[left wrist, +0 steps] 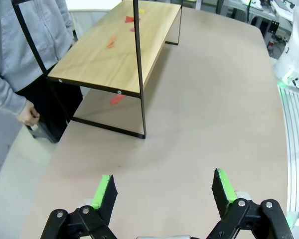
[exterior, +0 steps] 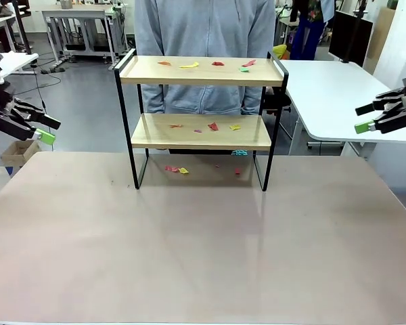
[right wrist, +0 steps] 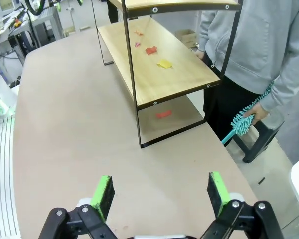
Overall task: Clean the shelf.
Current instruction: Pick up the Duster handed by the human.
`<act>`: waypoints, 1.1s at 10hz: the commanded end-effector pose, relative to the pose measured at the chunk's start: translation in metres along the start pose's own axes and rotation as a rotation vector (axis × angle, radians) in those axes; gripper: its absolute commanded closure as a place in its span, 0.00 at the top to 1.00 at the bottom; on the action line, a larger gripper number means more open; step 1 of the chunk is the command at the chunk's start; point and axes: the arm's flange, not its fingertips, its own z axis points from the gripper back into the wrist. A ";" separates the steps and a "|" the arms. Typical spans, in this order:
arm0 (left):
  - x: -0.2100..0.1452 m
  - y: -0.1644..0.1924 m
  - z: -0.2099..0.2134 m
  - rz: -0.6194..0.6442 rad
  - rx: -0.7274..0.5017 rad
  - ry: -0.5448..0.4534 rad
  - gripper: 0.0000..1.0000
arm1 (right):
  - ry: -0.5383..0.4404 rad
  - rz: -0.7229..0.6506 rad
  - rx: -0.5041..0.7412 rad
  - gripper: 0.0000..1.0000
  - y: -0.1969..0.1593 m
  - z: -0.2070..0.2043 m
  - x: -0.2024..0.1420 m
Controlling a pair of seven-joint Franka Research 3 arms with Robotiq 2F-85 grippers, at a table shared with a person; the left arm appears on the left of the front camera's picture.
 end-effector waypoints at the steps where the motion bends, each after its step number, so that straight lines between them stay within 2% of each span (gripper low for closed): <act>1: 0.000 0.001 0.000 0.000 0.000 -0.002 1.00 | -0.003 -0.001 0.002 1.00 -0.001 -0.002 -0.001; 4: -0.027 0.074 0.013 -0.006 -0.022 -0.171 1.00 | -0.159 -0.003 0.092 1.00 -0.075 -0.002 -0.029; 5: -0.041 0.096 0.013 -0.054 -0.046 -0.233 1.00 | -0.216 0.001 0.123 1.00 -0.099 -0.005 -0.043; 6: -0.054 0.114 0.012 -0.118 -0.012 -0.301 1.00 | -0.257 0.005 0.130 1.00 -0.117 -0.009 -0.055; 10: -0.102 0.149 -0.005 -0.271 -0.033 -0.487 1.00 | -0.394 -0.014 0.156 1.00 -0.155 -0.026 -0.101; 11: -0.110 0.151 -0.008 -0.264 -0.053 -0.513 1.00 | -0.409 -0.029 0.157 1.00 -0.158 -0.028 -0.108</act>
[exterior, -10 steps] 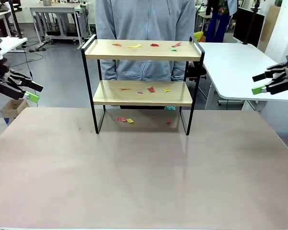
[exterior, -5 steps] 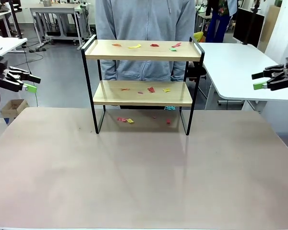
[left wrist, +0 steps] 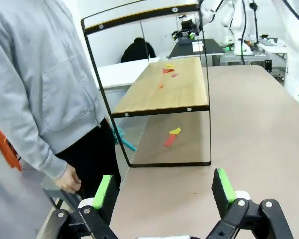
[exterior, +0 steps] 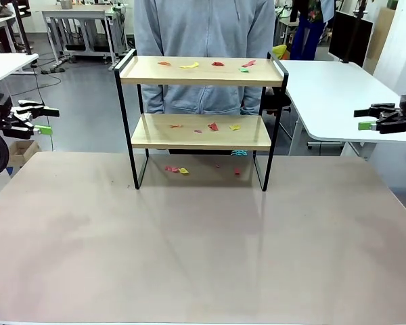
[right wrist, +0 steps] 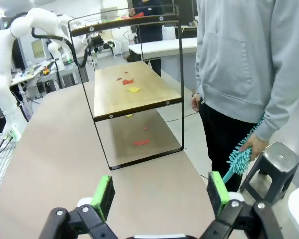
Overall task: Clean the shelf.
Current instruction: Pick up the Duster handed by the human.
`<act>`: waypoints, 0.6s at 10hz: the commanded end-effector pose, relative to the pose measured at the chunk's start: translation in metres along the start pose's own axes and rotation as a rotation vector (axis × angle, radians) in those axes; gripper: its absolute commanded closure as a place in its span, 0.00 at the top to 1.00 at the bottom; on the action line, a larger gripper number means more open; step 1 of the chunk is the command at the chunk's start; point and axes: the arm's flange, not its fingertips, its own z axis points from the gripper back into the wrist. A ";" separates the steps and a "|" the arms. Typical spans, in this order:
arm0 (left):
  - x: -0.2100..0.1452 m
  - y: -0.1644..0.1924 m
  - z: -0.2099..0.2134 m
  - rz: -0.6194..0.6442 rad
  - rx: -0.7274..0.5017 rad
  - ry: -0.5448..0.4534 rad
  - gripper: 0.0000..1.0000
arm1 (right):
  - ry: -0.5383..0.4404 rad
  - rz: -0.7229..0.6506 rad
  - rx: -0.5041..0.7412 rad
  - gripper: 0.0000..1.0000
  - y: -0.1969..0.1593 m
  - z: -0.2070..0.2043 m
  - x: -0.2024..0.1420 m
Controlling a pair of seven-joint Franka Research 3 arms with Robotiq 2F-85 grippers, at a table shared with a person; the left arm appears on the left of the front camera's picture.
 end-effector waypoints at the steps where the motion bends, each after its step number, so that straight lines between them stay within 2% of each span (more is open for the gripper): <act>1: -0.007 0.003 0.004 0.024 -0.027 -0.059 1.00 | -0.053 0.007 0.010 1.00 -0.008 0.001 -0.003; 4: -0.009 0.008 0.009 0.120 -0.029 -0.086 1.00 | -0.081 0.024 0.020 1.00 -0.011 0.001 -0.009; 6: -0.003 0.007 0.013 0.133 -0.042 -0.096 1.00 | -0.105 0.038 0.024 1.00 -0.008 0.004 -0.004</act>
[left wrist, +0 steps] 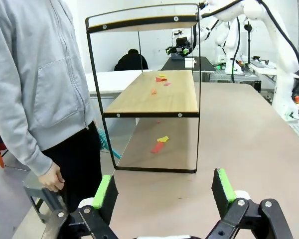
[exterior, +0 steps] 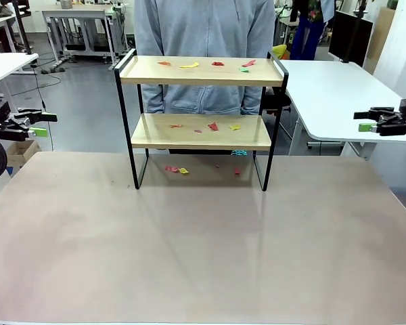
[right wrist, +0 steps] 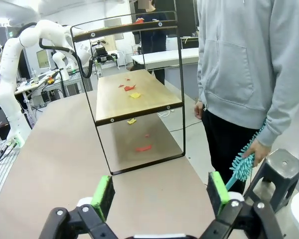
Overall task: Clean the shelf.
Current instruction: Pick up the Duster handed by the human.
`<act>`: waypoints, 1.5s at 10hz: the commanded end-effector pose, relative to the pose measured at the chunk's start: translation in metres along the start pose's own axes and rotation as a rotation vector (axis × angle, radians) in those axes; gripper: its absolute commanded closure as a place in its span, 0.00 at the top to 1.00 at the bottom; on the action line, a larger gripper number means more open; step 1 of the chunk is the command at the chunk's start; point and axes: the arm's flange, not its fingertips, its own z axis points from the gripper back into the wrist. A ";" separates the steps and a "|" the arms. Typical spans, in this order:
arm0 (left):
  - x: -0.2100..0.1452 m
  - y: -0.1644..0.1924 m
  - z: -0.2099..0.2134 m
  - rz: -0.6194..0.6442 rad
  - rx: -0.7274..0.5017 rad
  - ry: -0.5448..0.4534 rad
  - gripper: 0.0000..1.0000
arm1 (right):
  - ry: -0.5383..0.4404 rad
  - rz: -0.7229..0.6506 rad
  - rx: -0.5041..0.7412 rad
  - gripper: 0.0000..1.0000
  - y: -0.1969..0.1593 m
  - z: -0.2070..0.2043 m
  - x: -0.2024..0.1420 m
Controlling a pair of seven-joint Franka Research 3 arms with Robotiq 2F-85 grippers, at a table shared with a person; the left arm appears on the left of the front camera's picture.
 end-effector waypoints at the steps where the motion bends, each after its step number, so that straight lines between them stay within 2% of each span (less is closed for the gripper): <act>1: 0.012 0.003 0.005 0.018 -0.011 -0.040 1.00 | -0.050 0.054 0.008 1.00 -0.001 0.002 0.011; 5: 0.020 0.000 0.012 0.026 -0.009 -0.067 1.00 | -0.054 0.072 0.017 1.00 0.000 0.000 0.020; 6: 0.020 0.000 0.011 0.025 -0.007 -0.067 1.00 | -0.024 0.034 0.013 1.00 0.000 0.003 0.015; 7: 0.011 -0.002 0.011 0.010 -0.019 -0.034 1.00 | -0.024 0.034 0.013 1.00 0.000 0.003 0.015; 15: 0.011 -0.002 0.011 0.010 -0.019 -0.034 1.00 | -0.024 0.034 0.013 1.00 0.000 0.003 0.015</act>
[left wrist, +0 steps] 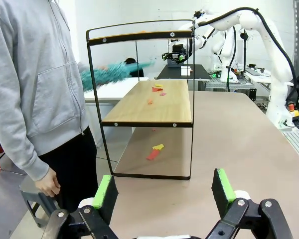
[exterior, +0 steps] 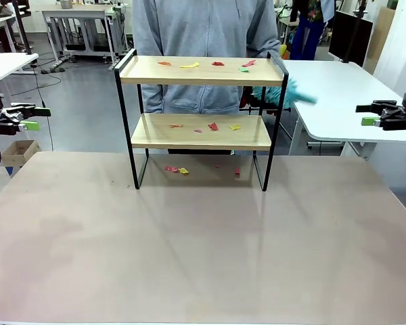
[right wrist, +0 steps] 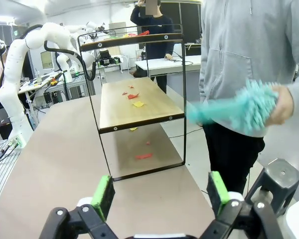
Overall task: Clean the shelf.
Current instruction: Pick up the Duster handed by the human.
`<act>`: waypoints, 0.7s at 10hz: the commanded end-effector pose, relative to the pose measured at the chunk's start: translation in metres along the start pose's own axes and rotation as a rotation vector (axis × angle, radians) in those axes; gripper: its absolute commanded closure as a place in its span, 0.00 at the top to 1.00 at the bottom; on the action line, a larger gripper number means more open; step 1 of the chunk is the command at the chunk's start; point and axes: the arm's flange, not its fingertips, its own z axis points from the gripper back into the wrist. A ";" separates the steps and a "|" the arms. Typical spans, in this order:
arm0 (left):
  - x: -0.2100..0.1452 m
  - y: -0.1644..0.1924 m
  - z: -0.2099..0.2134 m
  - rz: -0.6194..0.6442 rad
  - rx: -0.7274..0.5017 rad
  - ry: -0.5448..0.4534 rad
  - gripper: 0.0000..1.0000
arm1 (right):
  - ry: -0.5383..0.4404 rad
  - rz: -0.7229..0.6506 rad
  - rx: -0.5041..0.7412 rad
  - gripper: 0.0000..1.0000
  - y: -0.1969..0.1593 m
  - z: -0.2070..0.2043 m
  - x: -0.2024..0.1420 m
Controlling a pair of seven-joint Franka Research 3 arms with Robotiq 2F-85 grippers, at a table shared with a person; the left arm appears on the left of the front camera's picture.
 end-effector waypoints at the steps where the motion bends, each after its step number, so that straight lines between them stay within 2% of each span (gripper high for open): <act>1: 0.002 0.000 -0.001 -0.004 -0.002 0.000 1.00 | 0.000 0.005 -0.002 1.00 0.000 0.000 0.003; 7: 0.002 0.000 -0.001 -0.004 -0.002 0.000 1.00 | 0.000 0.005 -0.002 1.00 0.000 0.000 0.003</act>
